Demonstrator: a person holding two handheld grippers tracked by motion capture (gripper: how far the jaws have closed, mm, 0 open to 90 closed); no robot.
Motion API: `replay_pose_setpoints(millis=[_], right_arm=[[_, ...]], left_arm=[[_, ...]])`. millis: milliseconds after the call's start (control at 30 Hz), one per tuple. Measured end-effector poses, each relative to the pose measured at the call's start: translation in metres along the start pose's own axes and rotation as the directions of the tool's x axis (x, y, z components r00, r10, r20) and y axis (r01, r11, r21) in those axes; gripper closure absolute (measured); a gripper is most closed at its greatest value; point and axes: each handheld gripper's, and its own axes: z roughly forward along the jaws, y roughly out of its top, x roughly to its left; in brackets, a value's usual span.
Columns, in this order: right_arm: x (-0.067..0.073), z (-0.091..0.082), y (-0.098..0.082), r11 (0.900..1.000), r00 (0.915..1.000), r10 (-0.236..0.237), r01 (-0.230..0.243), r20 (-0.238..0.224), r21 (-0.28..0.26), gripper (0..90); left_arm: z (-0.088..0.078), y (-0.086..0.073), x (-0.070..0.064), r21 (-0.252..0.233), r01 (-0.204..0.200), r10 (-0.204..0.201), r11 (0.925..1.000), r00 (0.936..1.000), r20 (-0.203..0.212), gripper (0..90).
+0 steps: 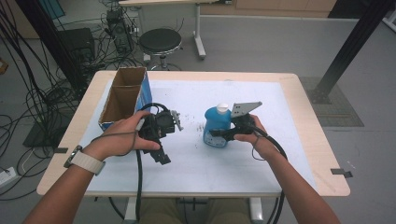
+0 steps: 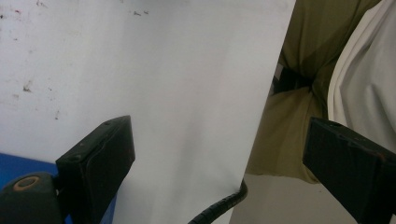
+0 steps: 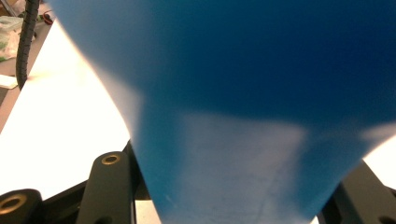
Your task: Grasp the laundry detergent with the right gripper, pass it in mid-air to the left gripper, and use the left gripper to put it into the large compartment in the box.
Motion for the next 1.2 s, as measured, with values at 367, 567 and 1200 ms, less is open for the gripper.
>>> replay_pose_setpoints(millis=[367, 567, 1200], right_arm=[[-0.0001, 0.0, 0.0002, 1.0, 1.0, 0.0, 0.0, -0.001, 0.002, 43.4], [-0.0001, 0.0, 0.0, 1.0, 1.0, 0.0, 0.0, -0.001, 0.001, 43.4], [0.0, 0.0001, -0.0002, 1.0, 1.0, 0.003, -0.003, 0.0, -0.001, 43.3]], left_arm=[[-0.0001, -0.0002, 0.0003, -0.003, 0.001, -0.001, 1.0, 1.0, -0.002, 9.6], [-0.0004, -0.0006, 0.0004, -0.008, 0.004, -0.004, 1.0, 1.0, -0.003, 9.6], [-0.0007, -0.0012, 0.0005, -0.006, 0.005, -0.005, 1.0, 1.0, -0.005, 9.6]])
